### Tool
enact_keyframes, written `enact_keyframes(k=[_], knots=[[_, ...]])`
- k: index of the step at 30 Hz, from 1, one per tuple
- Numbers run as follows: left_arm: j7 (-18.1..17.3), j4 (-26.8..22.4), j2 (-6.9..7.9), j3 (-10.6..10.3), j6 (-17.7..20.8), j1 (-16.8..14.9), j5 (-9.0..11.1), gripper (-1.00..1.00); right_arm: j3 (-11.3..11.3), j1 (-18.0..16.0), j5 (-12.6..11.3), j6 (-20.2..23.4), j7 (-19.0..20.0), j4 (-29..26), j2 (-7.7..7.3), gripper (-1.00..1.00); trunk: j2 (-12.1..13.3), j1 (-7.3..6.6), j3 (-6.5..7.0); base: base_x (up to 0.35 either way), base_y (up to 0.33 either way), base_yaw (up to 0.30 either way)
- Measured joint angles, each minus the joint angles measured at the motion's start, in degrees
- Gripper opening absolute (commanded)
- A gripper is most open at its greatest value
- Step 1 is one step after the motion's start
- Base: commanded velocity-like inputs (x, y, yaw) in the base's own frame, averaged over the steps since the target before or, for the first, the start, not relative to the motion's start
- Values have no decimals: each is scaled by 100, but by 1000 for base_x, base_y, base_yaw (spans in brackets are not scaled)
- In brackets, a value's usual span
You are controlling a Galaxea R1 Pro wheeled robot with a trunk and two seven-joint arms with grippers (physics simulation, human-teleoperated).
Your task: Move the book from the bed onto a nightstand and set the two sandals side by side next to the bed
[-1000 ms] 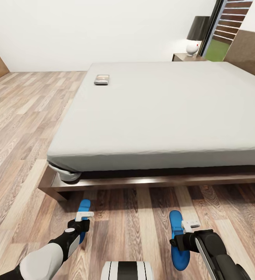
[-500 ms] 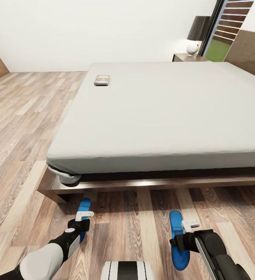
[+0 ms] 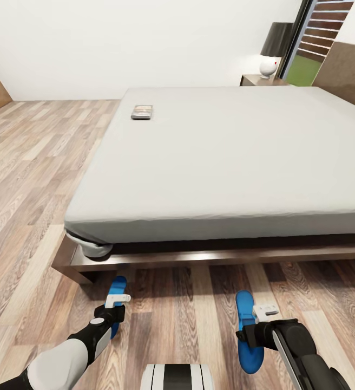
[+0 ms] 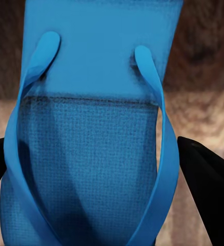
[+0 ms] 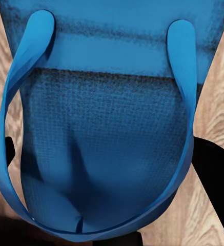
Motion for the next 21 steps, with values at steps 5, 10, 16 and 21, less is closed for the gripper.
enact_keyframes(k=[5,10,16,21], knots=[[1,0,0,-5,-4,5,1,-100,0,1,-3,0,0,-3,0,-100,0,0,0,0,8,0],[0,0,0,-6,-12,11,-3,-100,0,1,3,0,0,-4,0,-100,0,0,0,0,1,0],[0,0,0,-6,-14,14,-2,-100,0,1,5,0,0,-4,0,-100,-5,10,-89,0,0,0],[0,0,0,-6,-14,11,-3,-100,2,1,3,0,0,-4,6,-100,-5,10,-89,0,0,0]])
